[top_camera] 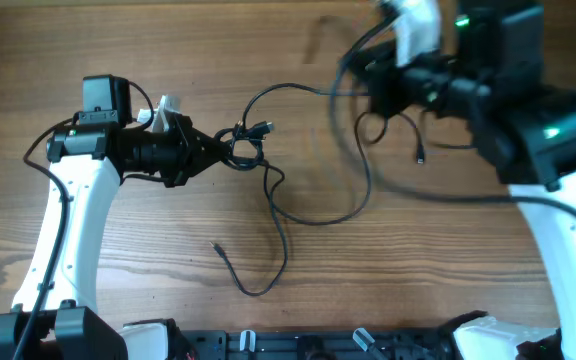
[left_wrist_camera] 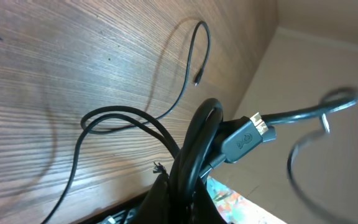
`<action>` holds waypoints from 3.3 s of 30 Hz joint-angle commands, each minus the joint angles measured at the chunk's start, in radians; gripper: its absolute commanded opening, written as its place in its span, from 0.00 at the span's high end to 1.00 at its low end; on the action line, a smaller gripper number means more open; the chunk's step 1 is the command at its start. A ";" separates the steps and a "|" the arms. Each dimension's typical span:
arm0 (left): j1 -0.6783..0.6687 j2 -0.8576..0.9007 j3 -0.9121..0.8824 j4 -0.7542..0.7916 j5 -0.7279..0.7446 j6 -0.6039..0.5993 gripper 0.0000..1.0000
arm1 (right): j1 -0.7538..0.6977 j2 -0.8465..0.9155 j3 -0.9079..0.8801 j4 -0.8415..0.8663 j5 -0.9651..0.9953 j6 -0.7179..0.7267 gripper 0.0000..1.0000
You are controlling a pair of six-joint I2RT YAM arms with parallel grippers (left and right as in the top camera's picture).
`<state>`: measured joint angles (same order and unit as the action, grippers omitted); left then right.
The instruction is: Untangle cables
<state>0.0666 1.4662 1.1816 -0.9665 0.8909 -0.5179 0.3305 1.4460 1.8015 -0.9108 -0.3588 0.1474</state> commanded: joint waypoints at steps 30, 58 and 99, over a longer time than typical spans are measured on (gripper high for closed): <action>-0.004 -0.003 0.000 0.175 0.285 0.406 0.96 | 0.116 0.145 -0.011 -0.241 -0.250 -0.196 0.14; -0.004 -0.003 0.000 0.174 0.324 0.240 0.96 | 0.312 0.303 -0.010 0.014 -0.049 0.265 0.76; -0.021 -0.003 0.000 0.249 0.378 0.097 0.96 | 0.333 0.366 -0.010 0.011 0.011 0.318 0.94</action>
<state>0.0460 1.4681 1.1770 -0.7227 1.2125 -0.3737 0.6613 1.7847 1.7901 -0.9119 -0.3626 0.5407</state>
